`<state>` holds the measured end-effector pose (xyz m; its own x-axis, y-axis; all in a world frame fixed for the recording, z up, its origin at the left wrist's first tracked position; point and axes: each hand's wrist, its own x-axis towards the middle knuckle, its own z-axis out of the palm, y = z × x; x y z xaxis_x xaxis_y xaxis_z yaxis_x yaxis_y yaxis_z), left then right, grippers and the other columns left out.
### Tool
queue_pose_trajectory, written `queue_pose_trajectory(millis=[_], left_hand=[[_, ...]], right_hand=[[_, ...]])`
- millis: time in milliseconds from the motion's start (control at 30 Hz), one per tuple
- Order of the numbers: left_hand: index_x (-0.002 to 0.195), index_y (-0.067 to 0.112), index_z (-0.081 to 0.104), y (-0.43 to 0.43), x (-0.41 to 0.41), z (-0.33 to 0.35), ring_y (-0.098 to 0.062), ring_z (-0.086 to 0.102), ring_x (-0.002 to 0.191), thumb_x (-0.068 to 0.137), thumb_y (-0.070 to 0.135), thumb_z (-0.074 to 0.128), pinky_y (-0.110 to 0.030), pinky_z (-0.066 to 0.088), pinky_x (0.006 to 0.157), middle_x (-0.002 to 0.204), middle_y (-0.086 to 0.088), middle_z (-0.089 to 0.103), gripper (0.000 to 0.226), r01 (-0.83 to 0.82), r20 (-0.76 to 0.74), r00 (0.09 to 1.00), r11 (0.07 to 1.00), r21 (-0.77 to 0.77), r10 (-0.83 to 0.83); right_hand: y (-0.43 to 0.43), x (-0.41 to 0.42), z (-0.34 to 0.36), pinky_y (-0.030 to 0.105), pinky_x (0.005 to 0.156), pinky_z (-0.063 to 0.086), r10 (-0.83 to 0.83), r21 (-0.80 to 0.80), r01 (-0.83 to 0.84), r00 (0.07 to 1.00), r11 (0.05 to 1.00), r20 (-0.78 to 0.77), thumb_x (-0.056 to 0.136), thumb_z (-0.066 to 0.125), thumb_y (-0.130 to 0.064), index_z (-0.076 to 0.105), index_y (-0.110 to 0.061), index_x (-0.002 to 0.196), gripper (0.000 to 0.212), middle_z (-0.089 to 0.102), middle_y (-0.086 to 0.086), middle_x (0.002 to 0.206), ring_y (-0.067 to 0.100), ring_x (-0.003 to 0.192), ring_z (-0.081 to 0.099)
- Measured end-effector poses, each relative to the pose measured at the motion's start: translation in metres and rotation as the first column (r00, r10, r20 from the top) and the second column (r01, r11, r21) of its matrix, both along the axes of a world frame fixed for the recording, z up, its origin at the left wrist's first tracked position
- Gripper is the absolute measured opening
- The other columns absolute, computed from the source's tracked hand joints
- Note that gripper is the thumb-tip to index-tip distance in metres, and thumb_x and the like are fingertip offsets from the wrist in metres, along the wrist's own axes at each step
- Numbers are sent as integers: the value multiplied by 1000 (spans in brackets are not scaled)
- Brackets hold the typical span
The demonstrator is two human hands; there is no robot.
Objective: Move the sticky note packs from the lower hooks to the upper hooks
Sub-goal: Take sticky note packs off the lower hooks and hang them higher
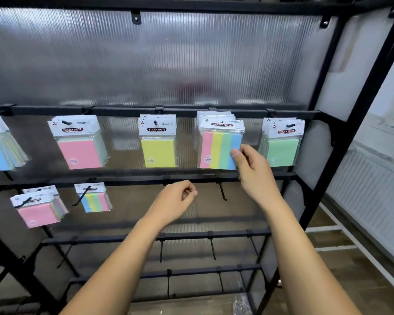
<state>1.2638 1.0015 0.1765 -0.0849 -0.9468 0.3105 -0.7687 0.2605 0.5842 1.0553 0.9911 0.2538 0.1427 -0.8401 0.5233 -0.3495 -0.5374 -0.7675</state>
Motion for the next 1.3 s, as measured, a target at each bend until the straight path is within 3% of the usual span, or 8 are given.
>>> queue_pose_trajectory(millis=[100, 300, 433, 733, 1133, 1300], left_hand=[[92, 28, 59, -1, 0, -1, -6, 58, 82, 95, 30, 53, -30, 52, 75, 87, 12, 63, 7, -31, 117, 993, 999, -17, 33], [97, 25, 59, 1, 4, -11, -4, 55, 79, 96, 30, 52, -22, 43, 67, 89, 12, 61, 8, -56, 200, 978, 998, -15, 58], [95, 26, 57, 0, 8, -16, -5, 56, 79, 96, 29, 52, -20, 41, 66, 88, 12, 61, 6, -61, 201, 978, 998, 10, 58], [92, 27, 57, -5, 8, -17, -5, 57, 80, 95, 30, 52, -25, 49, 70, 86, 13, 62, 6, -36, 196, 980, 999, 14, 32], [94, 29, 56, -5, 6, -17, -4, 56, 80, 96, 29, 52, -21, 45, 70, 89, 12, 61, 5, -12, 202, 979, 1000, 18, 8], [92, 30, 53, -2, 5, -20, -5, 54, 79, 96, 30, 51, -23, 42, 68, 88, 14, 60, 5, -24, 215, 976, 1000, 7, 22]], right_hand=[[-6, -1, 3, 14, 52, 30, -12, 2, 12, 1000, 1000, -21, 104, 44, -23, 39, -32, 68, 37, 49, -27, 56, 0, 55, 41], [-19, -6, -7, 27, 54, 23, -23, 26, 24, 999, 999, -40, 103, 45, -27, 36, -16, 70, 36, 36, -6, 62, 10, 58, 30], [-22, -5, -10, 32, 57, 24, -26, 43, 28, 998, 999, -49, 103, 45, -28, 37, -9, 72, 37, 35, -2, 63, 12, 60, 30], [-25, -5, -12, 28, 56, 22, -33, 84, 37, 998, 996, -50, 103, 44, -30, 39, -10, 71, 38, 33, -5, 62, 10, 59, 29], [-31, -2, -21, 22, 52, 23, -77, 96, 82, 995, 992, -55, 103, 44, -34, 46, -6, 72, 41, 35, -6, 62, 8, 57, 30], [-31, 3, -34, 16, 49, 29, -126, 150, 127, 992, 980, -13, 100, 48, -40, 45, -20, 61, 44, 45, -8, 56, 3, 49, 40]])
